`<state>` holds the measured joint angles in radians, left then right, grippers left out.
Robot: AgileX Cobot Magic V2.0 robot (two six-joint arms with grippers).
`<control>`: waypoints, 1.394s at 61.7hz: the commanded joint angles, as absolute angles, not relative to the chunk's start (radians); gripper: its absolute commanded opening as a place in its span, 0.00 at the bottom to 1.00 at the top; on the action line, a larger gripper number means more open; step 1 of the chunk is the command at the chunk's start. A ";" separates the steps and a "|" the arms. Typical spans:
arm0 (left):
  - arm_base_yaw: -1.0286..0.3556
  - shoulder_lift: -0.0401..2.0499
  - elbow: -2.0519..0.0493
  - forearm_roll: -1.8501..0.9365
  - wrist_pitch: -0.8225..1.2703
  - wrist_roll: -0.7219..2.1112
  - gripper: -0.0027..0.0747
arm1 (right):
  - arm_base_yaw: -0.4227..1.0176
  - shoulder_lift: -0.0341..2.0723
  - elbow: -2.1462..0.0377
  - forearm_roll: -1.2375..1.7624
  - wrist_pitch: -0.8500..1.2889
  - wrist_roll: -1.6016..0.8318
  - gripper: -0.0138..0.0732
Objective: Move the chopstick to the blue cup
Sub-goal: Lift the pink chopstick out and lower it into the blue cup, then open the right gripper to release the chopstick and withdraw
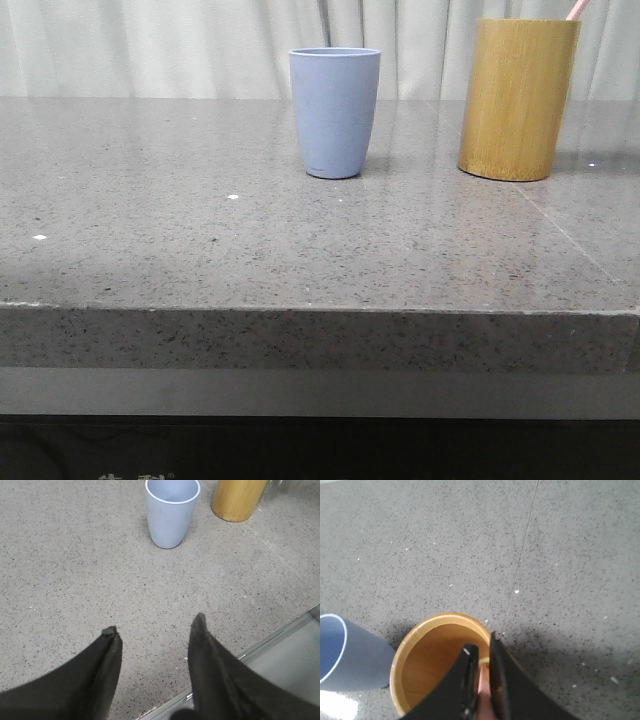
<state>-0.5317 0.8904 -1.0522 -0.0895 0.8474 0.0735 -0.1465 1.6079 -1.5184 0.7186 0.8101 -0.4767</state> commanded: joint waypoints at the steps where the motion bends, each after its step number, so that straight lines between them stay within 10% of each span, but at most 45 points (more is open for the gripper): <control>1: -0.531 0.883 -1.079 -0.104 0.776 0.072 0.44 | -0.149 1.540 -1.594 0.700 0.813 -0.496 0.03; 31: -0.531 0.883 -1.079 -0.104 0.778 0.072 0.44 | -0.069 1.412 -2.047 0.648 1.033 -0.496 0.03; 86: -0.531 0.883 -1.079 -0.104 0.778 0.072 0.44 | 0.351 1.757 -2.055 0.377 0.924 -0.507 0.03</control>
